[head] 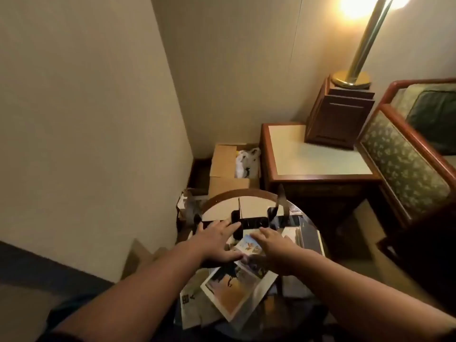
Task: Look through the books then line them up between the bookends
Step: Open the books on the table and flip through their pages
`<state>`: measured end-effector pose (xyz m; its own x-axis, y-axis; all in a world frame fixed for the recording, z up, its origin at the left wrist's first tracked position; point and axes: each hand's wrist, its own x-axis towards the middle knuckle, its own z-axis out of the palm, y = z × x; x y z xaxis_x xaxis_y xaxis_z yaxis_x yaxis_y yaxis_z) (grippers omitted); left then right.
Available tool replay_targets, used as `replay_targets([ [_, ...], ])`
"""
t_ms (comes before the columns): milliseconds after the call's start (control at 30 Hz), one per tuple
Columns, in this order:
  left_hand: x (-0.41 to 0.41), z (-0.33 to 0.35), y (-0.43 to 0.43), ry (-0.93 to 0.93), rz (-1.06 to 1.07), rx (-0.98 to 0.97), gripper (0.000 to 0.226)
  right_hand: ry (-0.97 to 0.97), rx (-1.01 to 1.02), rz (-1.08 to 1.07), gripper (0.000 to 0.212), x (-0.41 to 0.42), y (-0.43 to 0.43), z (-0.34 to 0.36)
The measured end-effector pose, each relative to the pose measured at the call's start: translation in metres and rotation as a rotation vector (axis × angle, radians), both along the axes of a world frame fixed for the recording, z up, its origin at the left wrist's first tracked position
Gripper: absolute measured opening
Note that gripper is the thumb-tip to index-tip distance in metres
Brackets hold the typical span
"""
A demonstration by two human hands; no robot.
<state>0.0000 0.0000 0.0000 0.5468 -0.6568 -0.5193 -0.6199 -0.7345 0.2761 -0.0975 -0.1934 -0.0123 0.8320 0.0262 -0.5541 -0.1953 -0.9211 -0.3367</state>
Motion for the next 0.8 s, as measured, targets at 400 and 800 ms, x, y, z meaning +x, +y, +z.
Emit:
replay_targets([
  [400, -0.056, -0.161, 0.054, -0.218, -0.072, -0.305, 0.075, -0.184, -0.135, -0.020, 0.077, -0.049, 0.050, -0.138],
  [800, -0.077, -0.192, 0.059, -0.356, 0.138, -0.396, 0.078, -0.520, -0.174, 0.050, 0.072, -0.040, 0.047, -0.172],
])
